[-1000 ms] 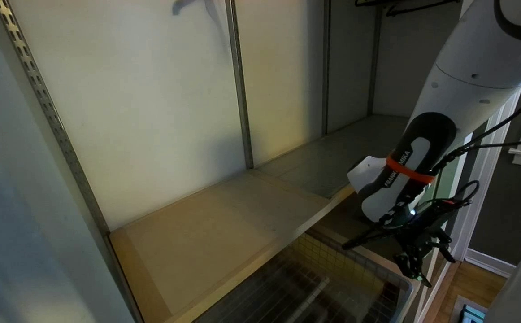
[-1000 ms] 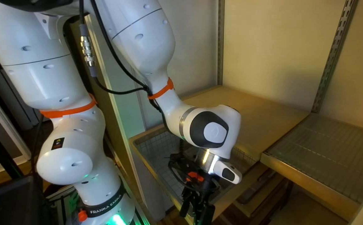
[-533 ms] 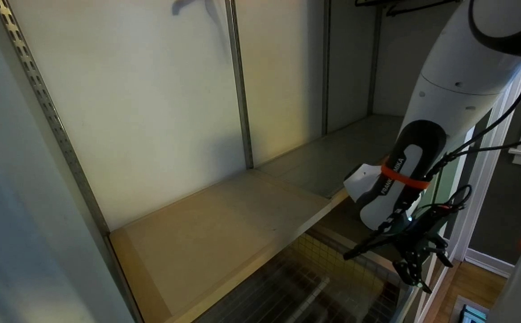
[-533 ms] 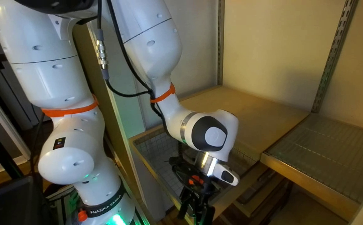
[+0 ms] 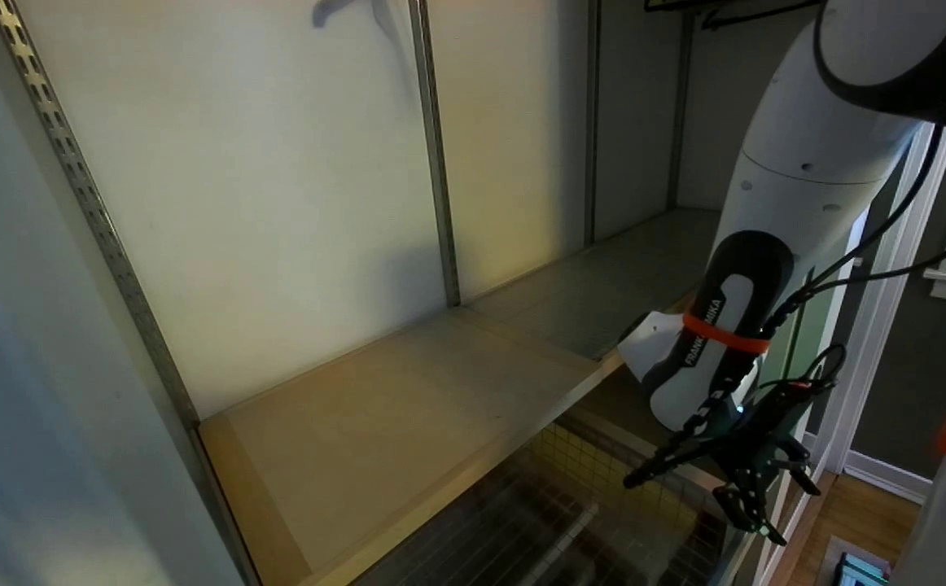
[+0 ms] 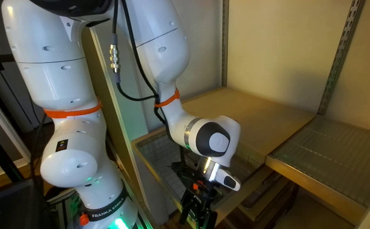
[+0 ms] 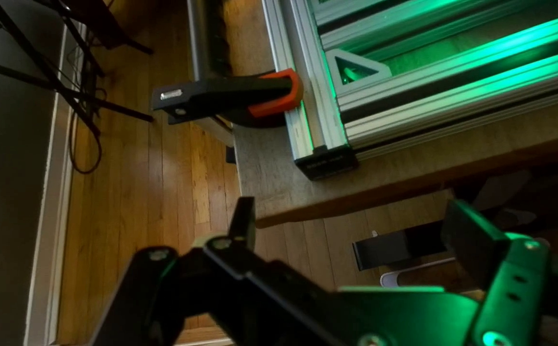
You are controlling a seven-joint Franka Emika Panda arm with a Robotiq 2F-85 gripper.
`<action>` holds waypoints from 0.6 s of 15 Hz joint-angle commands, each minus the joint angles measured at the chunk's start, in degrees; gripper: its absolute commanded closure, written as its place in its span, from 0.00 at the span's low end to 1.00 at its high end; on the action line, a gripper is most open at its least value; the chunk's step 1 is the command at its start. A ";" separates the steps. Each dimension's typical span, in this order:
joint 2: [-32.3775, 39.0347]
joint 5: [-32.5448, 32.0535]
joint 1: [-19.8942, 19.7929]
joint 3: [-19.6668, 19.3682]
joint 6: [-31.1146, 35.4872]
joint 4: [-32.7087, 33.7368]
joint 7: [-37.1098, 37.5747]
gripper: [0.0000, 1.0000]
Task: Push the tray on the left forward
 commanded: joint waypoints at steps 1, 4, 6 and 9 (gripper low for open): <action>2.32 -0.89 0.38 -0.64 5.72 0.06 -0.88 0.00; 4.18 -0.79 0.28 -1.02 11.62 0.09 -1.40 0.00; 4.93 0.36 -0.02 -1.36 15.68 0.08 -2.99 0.00; 6.60 3.34 -0.60 -1.80 24.65 -0.04 -6.24 0.00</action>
